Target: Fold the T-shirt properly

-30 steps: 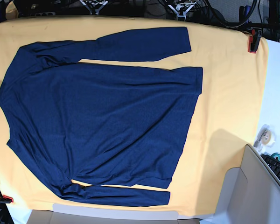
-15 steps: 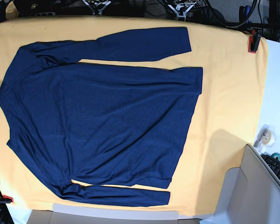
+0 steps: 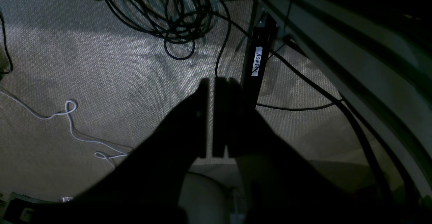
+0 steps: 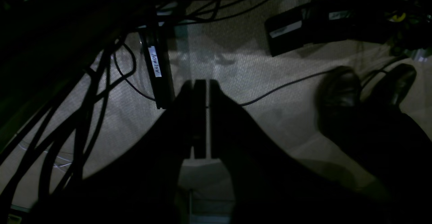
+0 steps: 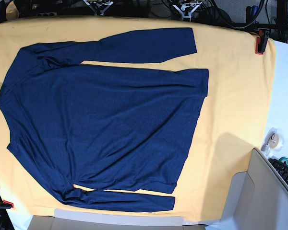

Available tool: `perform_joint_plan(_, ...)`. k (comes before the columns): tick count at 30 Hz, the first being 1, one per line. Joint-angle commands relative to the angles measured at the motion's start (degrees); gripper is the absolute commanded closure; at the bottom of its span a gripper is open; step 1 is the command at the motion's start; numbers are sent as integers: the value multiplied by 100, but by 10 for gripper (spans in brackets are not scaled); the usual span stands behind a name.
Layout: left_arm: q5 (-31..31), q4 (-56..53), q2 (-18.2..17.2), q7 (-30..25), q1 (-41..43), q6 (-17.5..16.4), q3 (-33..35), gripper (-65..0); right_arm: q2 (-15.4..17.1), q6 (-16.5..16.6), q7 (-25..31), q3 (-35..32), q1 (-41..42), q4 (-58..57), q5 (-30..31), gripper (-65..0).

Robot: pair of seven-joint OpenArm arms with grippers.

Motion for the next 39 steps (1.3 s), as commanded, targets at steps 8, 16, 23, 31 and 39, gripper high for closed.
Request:
perform_joint_plan(8, 27, 12, -107, -1148, 520, 8, 21, -5, -114, -12, 1520, -17, -605, -8, -14, -2)
perform_joint_plan(16, 45, 12, -124, -2529, 1258, -1, 38, -5, -132, -12, 3164, -8, -1353, -8, -5, -2)
perform_joint_plan(23, 45, 3, -194, -4190, 1918, -1, 38, -6, -88, -12, 5080, -17, -1959, -8, -23, -2)
perform_joint_plan(31, 45, -1, -203, -5526, 2612, -1, 38, -83, 35, -12, 6970, -17, -2742, -8, -23, -3)
perform_joint_plan(39, 45, -1, -203, -6669, 2972, -1, 38, -95, 167, -12, 7612, 18, -3093, 14, 12, -3)
